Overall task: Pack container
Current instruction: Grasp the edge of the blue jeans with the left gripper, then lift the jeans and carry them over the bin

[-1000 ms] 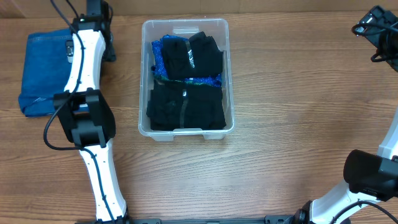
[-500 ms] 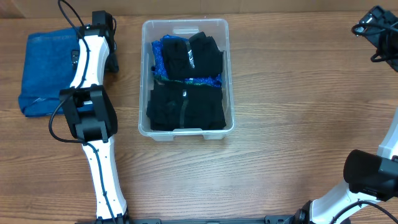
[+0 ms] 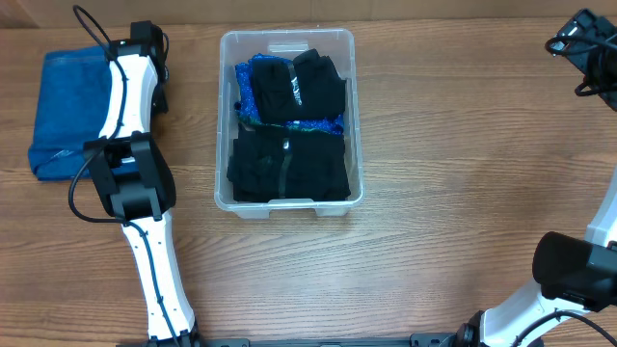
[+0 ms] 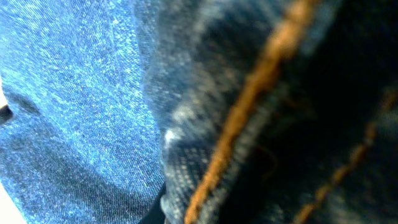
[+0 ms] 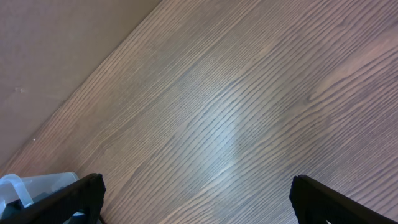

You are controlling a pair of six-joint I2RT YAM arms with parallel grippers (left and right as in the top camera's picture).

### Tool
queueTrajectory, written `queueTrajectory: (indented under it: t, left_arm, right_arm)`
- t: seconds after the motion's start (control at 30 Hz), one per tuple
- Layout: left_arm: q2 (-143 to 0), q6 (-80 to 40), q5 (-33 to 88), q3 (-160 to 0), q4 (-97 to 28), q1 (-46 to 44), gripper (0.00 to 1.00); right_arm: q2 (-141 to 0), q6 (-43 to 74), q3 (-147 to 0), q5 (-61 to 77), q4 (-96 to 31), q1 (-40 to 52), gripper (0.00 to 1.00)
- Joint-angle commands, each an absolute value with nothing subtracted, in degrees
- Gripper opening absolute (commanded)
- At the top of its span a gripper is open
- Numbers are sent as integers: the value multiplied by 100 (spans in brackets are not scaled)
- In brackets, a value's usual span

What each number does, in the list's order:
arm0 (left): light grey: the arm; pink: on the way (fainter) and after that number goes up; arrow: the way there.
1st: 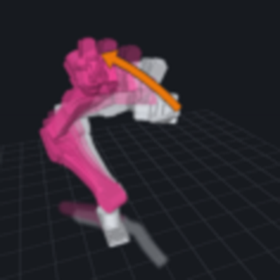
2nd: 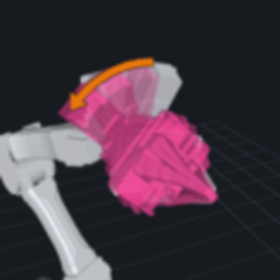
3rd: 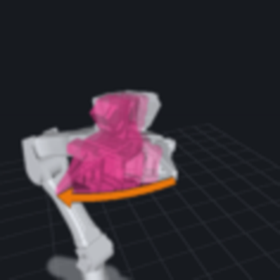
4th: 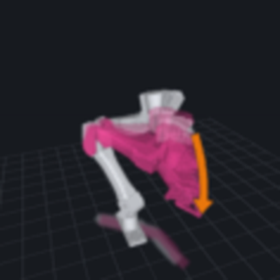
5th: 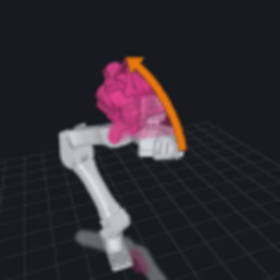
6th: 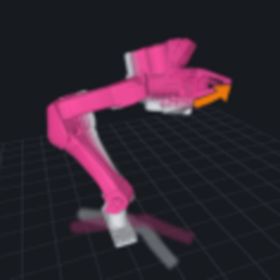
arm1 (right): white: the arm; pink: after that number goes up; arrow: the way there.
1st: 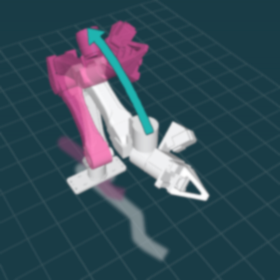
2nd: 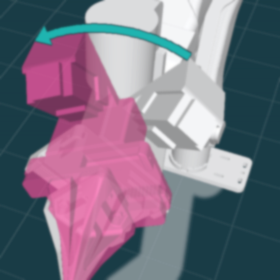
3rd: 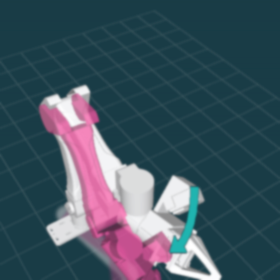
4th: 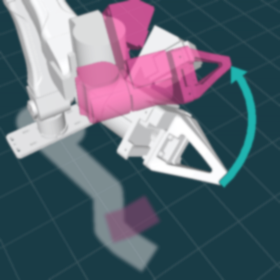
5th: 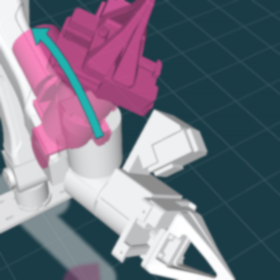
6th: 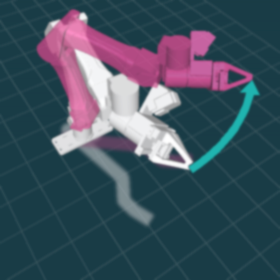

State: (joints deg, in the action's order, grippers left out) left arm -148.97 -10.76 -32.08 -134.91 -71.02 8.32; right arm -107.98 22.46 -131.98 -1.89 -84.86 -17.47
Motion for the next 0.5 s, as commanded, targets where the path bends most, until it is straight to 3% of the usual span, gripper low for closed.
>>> queueTrajectory:
  t: [0.0, 0.27, 0.47]
  left_arm:
    - [-15126, -1188, -1946, -13948, -7682, 899, 4]
    - [-15076, -648, -71, -17439, -9684, 897, 4]
    - [-14051, -770, 609, -17548, -9668, 836, 4]
  right_arm:
    - [-10739, 2257, -13240, -222, -8458, -1743, 100]
    - [-10739, 2255, -13240, -222, -8458, -1743, 100]
    - [-10739, 2257, -13240, -222, -8455, -1743, 100]
